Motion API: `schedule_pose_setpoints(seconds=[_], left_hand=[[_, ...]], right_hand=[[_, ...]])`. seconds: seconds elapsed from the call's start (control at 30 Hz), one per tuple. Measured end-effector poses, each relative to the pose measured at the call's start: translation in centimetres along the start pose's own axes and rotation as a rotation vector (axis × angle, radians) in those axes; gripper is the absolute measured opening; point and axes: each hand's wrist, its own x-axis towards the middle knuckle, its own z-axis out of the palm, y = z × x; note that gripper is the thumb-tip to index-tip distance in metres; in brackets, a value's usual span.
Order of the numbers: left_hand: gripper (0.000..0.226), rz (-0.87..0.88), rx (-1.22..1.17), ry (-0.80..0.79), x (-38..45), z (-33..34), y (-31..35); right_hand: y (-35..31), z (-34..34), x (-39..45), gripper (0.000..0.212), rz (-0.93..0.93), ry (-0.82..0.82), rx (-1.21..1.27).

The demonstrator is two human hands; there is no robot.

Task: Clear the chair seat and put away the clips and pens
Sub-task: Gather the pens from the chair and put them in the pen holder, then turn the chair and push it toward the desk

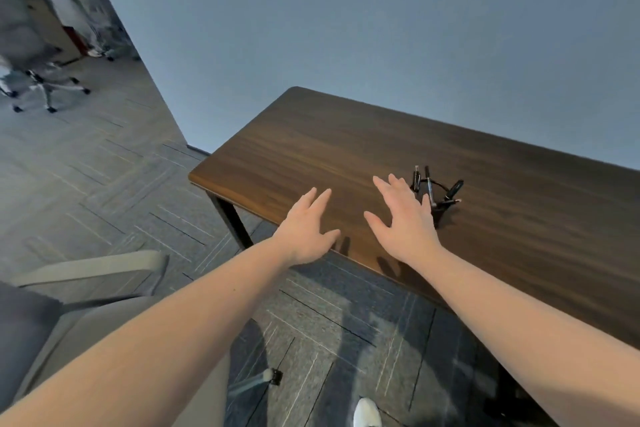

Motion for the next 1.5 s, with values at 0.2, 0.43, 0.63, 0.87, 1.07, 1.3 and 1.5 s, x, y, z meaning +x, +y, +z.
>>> schedule_pose_setpoints(seconds=[0.2, 0.43, 0.63, 0.87, 1.07, 1.3, 1.5], left_hand=[[0.078, -0.06, 0.022, 0.082, -15.0, -2.6, -6.4], [0.077, -0.243, 0.111, 0.127, -30.3, -4.4, -14.9], [0.077, -0.38, 0.171, 0.192, -37.6, -5.3, -20.2], [0.074, -0.516, 0.272, 0.294, -44.6, -8.9, -25.0], [0.067, -0.624, 0.401, 0.417, -49.3, -13.1, -28.3], [0.065, -0.768, 0.543, 0.593, -55.4, -17.5, -36.7], [0.069, -0.701, 0.423, 0.651, -59.6, -21.9, -46.2]], right_hand=[[-9.8, 2.5, -9.0, 0.063, -0.101, -0.103, 0.022], [-21.1, 6.6, -17.9, 0.064, -0.308, -0.234, 0.046], [-28.5, 9.8, -21.2, 0.064, -0.475, -0.336, 0.053], [-37.3, 13.7, -21.9, 0.064, -0.623, -0.424, 0.122], [-44.3, 15.6, -22.8, 0.064, -0.729, -0.457, 0.131], [-52.2, 18.4, -25.9, 0.066, -0.737, -0.47, 0.144], [-60.5, 21.8, -29.4, 0.068, -0.618, -0.447, 0.181]])
